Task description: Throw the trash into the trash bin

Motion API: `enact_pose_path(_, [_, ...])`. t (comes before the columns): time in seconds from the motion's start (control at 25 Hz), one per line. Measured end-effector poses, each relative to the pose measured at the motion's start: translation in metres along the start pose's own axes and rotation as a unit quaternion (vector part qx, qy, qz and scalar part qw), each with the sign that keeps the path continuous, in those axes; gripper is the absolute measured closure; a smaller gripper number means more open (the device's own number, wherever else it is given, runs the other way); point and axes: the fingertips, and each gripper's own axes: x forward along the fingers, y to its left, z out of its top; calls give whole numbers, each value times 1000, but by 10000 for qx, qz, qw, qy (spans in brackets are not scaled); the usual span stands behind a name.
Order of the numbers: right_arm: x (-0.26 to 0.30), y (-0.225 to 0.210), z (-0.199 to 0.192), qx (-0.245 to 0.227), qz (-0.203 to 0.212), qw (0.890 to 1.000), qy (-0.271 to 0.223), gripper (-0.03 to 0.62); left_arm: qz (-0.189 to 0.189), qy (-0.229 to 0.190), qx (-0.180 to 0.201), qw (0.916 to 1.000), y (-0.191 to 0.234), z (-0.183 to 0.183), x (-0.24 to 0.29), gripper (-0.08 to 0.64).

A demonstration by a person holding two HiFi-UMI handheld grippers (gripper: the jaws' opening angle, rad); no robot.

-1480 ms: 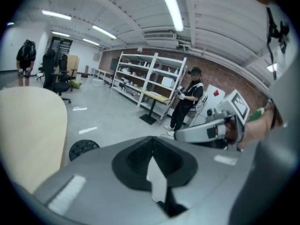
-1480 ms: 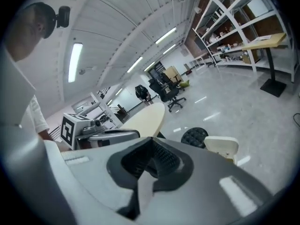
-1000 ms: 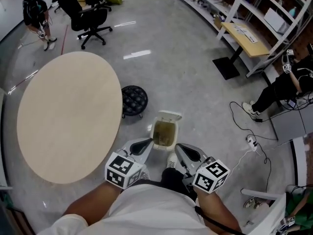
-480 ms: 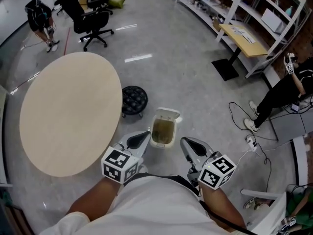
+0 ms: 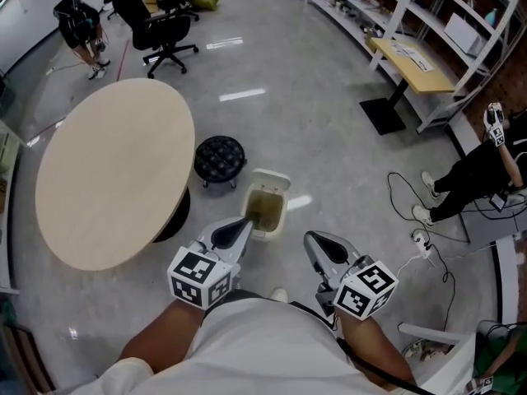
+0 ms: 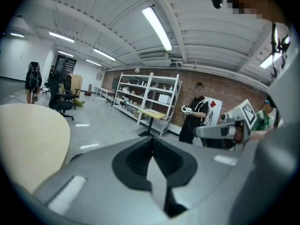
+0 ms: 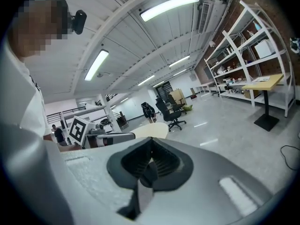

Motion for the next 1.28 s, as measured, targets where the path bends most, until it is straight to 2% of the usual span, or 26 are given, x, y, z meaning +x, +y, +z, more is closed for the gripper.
enact_pose_path(0.16, [-18, -8, -10, 32, 151, 9999, 56, 591, 193, 52, 15, 9998, -23, -13, -1, 554])
enact_pose_path(0.44, [-22, -9, -30, 92, 345, 9992, 202, 591, 392, 83, 25, 9992, -29, -23, -9, 554])
enact_pose_path(0.84, [1, 7, -22, 227, 14, 9997, 16, 591, 153, 165, 207, 9995, 4, -6, -19, 554])
enact_pose_path(1.08, [24, 21, -22, 195, -85, 9998, 20, 591, 101, 218, 125, 9996, 31, -9, -29, 554])
enact_pose_path(1.28, [29, 23, -20, 174, -164, 9997, 51, 591, 46, 207, 93, 9997, 35, -5, -31, 554])
